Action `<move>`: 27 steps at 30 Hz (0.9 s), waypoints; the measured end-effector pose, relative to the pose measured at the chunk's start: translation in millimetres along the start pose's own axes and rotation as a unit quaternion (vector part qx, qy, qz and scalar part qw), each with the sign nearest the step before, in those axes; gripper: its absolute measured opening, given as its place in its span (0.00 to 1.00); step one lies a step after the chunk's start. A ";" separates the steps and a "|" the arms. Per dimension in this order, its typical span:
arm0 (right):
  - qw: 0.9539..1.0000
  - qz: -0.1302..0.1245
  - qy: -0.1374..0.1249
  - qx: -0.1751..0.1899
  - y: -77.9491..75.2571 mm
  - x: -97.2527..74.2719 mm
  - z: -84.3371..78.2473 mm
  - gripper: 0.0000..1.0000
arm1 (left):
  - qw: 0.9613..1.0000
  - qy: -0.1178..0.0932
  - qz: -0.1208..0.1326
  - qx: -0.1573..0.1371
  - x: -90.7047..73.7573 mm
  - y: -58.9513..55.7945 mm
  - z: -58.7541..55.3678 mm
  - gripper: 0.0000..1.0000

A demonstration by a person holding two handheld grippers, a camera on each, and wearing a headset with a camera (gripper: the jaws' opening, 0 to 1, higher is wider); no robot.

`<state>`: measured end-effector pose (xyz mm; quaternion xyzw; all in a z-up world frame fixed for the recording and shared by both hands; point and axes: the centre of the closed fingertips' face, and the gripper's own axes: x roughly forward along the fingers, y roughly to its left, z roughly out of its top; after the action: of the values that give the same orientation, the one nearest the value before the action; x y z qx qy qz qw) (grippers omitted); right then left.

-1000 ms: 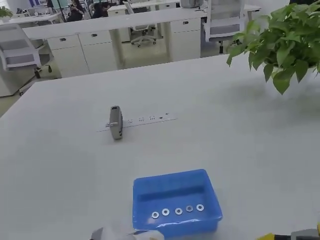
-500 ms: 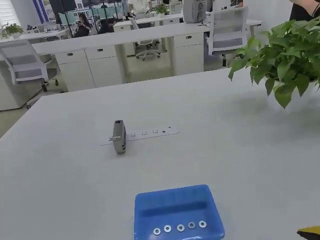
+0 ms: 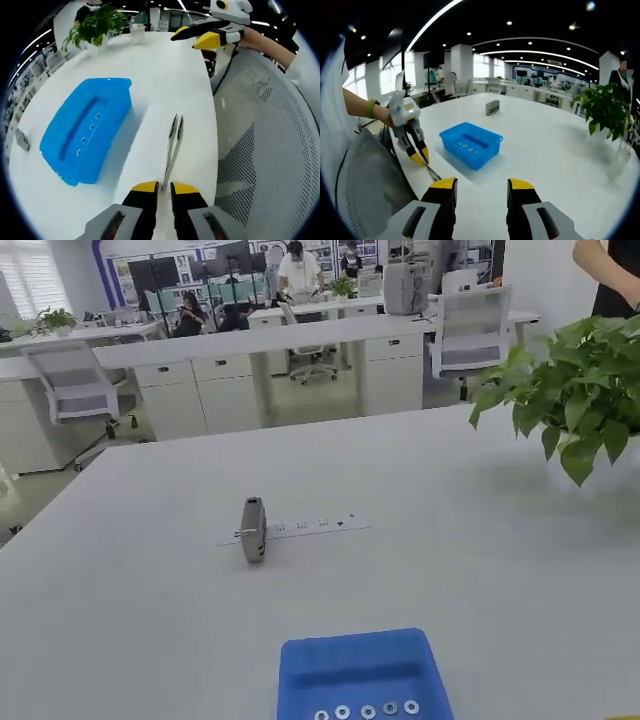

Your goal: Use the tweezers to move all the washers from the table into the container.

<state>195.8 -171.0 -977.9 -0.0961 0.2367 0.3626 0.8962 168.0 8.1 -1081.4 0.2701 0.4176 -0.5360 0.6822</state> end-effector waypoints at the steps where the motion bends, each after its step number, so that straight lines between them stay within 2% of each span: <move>1: 1.000 0.002 0.001 0.001 0.7 -0.1 -0.4 0.37 | 1.000 0.001 0.004 -0.003 -2.1 -0.1 -1.8 0.12; 3: 1.000 0.004 0.000 0.003 1.6 -0.3 -0.2 0.37 | 1.000 -0.009 0.016 -0.017 -9.6 -0.4 -2.8 0.17; 6: 1.000 0.008 -0.001 0.006 3.6 -0.1 0.4 0.37 | 0.997 -0.041 0.035 -0.049 -23.8 1.1 0.3 0.22; 8: 1.000 0.010 0.001 0.005 4.8 0.1 0.7 0.38 | 0.993 -0.071 0.054 -0.082 -35.5 5.0 3.2 0.29; 9: 1.000 0.010 0.001 0.003 5.8 0.3 1.3 0.39 | 0.989 -0.094 0.060 -0.098 -43.9 6.4 6.7 0.31; 10: 1.000 0.009 0.002 0.001 5.5 0.3 1.2 0.41 | 0.986 -0.108 0.068 -0.110 -50.6 9.0 8.1 0.33; 11: 1.000 0.004 0.004 0.004 3.2 -0.2 0.6 0.42 | 0.979 -0.132 0.090 -0.128 -61.9 15.0 9.9 0.35; 12: 1.000 0.002 0.002 0.008 1.3 -0.8 1.2 0.43 | 0.974 -0.148 0.101 -0.140 -69.5 18.0 11.1 0.36; 13: 1.000 0.000 -0.001 0.012 0.1 -1.4 2.4 0.44 | 0.967 -0.168 0.115 -0.155 -80.4 21.1 12.3 0.39; 14: 1.000 -0.002 -0.005 0.015 -1.2 -2.1 4.1 0.44 | 0.961 -0.180 0.128 -0.163 -87.6 24.0 12.0 0.41; 15: 1.000 -0.003 -0.009 0.017 -3.4 -2.7 5.0 0.45 | 0.957 -0.189 0.142 -0.169 -94.8 26.4 10.7 0.43; 16: 1.000 -0.005 -0.011 0.019 -4.9 -3.3 6.3 0.46 | 0.950 -0.201 0.163 -0.174 -104.6 29.1 9.4 0.46; 19: 1.000 -0.008 0.000 0.001 -7.1 -4.7 5.7 0.52 | 0.938 -0.209 0.216 -0.174 -123.9 34.1 0.8 0.53; 20: 1.000 -0.009 0.005 -0.006 -7.5 -5.2 5.3 0.54 | 0.929 -0.221 0.233 -0.182 -131.1 34.7 -0.1 0.54; 22: 1.000 -0.013 0.002 -0.012 -8.4 -6.4 7.7 0.58 | 0.916 -0.242 0.248 -0.200 -140.6 35.0 -0.4 0.58; 23: 1.000 -0.012 -0.007 -0.011 -8.2 -7.3 11.2 0.59 | 0.906 -0.262 0.258 -0.208 -147.7 34.9 1.0 0.60; 24: 1.000 -0.010 -0.012 -0.007 -7.7 -7.6 13.3 0.62 | 0.900 -0.270 0.268 -0.213 -152.3 36.0 0.6 0.62; 25: 1.000 -0.007 -0.017 -0.001 -7.2 -8.0 14.8 0.64 | 0.890 -0.280 0.282 -0.224 -158.8 37.1 -1.5 0.64; 26: 1.000 -0.008 -0.019 0.001 -6.9 -8.0 15.5 0.65 | 0.883 -0.289 0.289 -0.229 -163.0 37.4 -1.7 0.67; 27: 1.000 -0.009 -0.022 0.002 -6.9 -8.2 16.3 0.68 | 0.873 -0.302 0.302 -0.235 -169.3 37.7 -2.3 0.70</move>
<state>201.3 -175.3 -959.7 -0.0882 0.2167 0.3559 0.9048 190.4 106.2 -940.1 0.0402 0.2029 -0.2451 0.9472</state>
